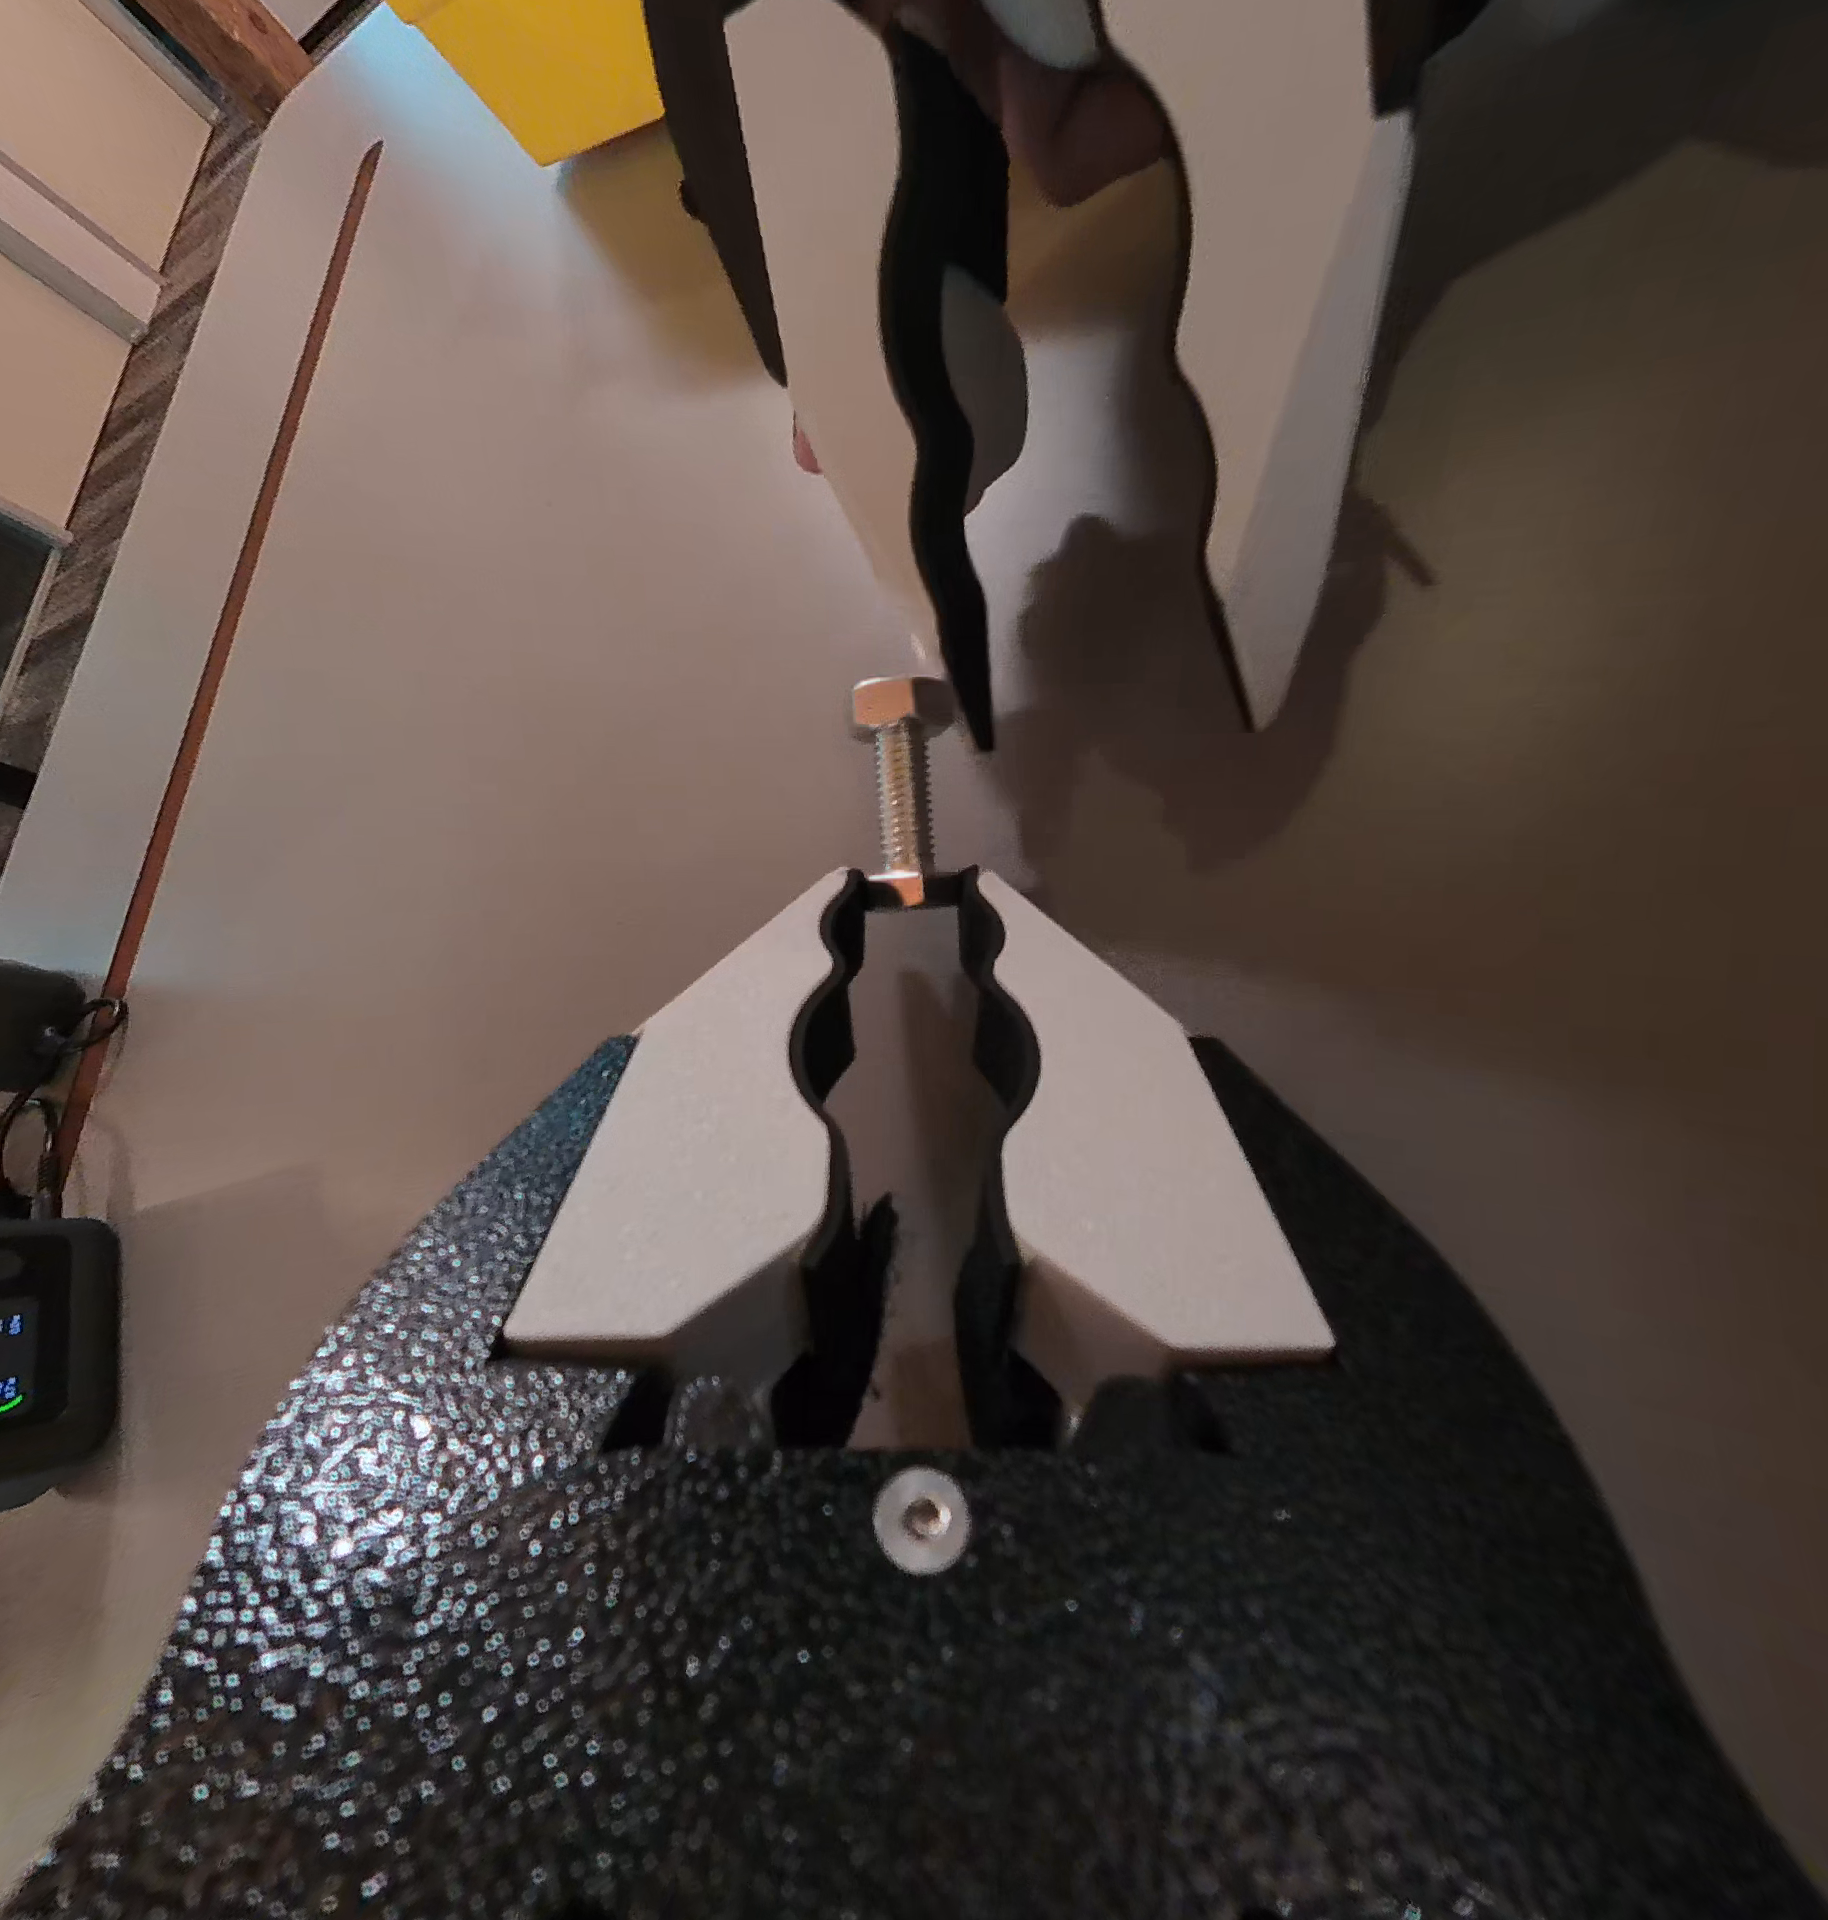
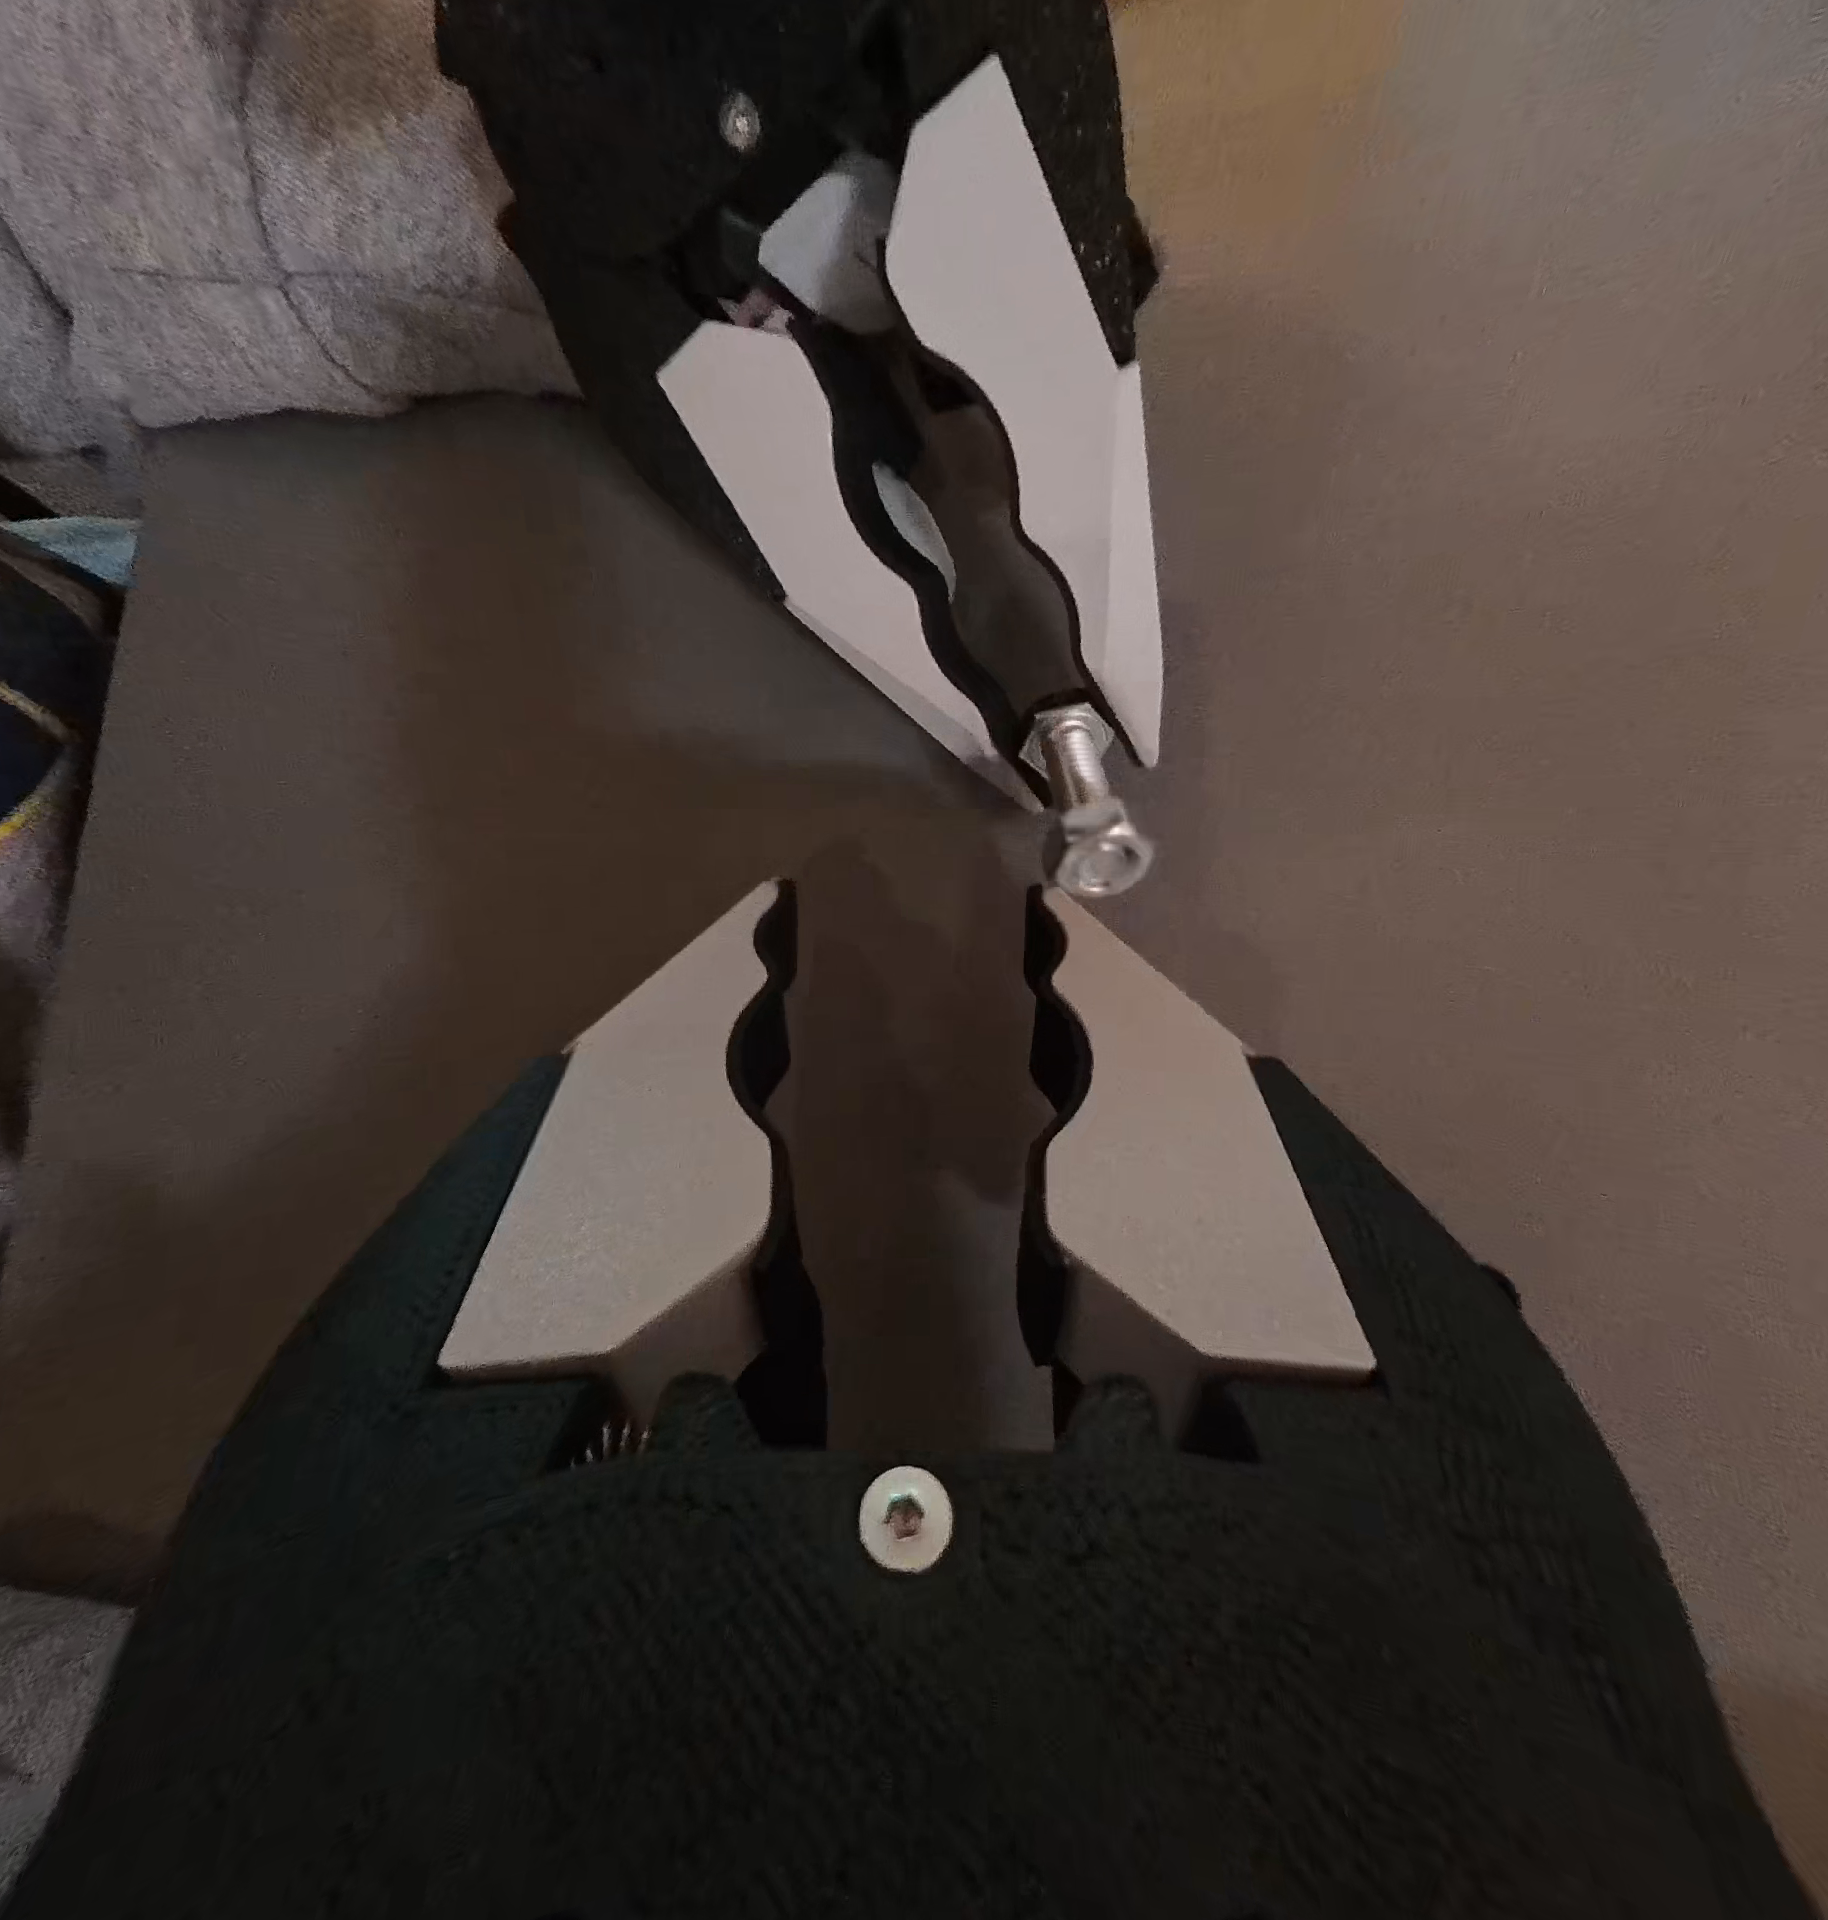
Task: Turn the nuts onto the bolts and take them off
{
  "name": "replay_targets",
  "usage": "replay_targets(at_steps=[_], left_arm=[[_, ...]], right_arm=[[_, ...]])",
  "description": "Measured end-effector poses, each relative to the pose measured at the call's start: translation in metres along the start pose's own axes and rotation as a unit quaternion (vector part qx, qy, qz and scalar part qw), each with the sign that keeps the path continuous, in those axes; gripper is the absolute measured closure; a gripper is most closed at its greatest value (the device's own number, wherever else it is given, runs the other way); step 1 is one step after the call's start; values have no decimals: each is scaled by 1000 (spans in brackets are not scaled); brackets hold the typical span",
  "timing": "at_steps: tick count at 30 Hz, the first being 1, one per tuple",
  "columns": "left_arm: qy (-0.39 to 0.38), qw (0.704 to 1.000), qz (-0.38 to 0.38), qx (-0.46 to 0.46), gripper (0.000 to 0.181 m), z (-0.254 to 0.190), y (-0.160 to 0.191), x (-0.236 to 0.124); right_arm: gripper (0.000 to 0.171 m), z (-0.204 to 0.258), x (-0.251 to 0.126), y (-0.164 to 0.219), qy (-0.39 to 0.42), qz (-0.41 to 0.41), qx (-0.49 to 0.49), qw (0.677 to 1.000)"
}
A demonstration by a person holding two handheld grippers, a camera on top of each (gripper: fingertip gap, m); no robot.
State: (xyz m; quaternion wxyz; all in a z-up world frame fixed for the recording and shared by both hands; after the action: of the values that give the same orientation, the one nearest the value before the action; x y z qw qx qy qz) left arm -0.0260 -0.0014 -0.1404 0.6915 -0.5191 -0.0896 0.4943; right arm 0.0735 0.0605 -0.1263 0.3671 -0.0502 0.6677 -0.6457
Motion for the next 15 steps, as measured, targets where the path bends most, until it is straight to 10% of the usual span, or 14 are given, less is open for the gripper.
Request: replay_targets(at_steps=[15], left_arm=[[2, 1000, -4, 2, 166, 0, -1, -1]], right_arm=[[125, 4, -1, -7, -33, -42, 20, 998]])
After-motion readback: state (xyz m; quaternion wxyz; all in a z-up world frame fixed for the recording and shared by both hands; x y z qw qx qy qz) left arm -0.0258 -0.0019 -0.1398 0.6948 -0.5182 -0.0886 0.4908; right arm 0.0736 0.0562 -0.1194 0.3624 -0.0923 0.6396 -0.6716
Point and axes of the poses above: each gripper's, where its closed fingertips meet, x out along the fingers, y out of its underside, z = x × y across the jaws, the point moved 7 cm from there along -x, back along the fingers, and after that the axes turned 15 degrees about -z, right-handed, at the moved point
